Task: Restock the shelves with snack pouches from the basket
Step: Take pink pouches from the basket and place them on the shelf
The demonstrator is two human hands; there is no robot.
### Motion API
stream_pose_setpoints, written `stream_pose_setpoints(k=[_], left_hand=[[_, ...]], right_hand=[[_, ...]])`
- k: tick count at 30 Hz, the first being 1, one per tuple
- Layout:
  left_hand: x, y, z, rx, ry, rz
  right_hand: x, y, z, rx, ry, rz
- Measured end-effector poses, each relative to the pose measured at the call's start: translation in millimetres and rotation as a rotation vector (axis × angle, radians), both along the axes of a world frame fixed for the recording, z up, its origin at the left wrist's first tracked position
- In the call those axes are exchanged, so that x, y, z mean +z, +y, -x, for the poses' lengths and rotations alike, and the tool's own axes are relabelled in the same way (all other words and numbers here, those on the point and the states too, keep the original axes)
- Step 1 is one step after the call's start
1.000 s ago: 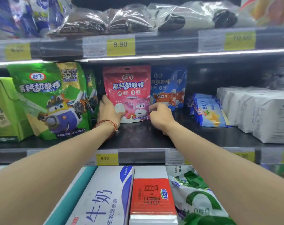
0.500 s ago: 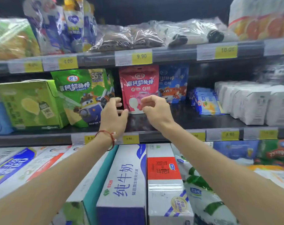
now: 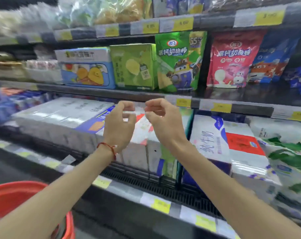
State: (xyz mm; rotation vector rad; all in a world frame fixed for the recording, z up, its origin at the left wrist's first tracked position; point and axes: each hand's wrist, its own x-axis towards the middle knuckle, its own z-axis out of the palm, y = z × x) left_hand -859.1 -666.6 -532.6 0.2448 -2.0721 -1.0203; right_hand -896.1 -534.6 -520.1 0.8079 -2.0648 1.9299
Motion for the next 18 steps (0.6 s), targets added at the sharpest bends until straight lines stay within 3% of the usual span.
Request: stream_pose_setpoints(k=[18], left_hand=[[-154.3,-194.2,-265.1,0.336,-0.268,-0.255]], right_hand=[[-146.9,-209.6,-201.2,0.496,-0.076,-0.432]])
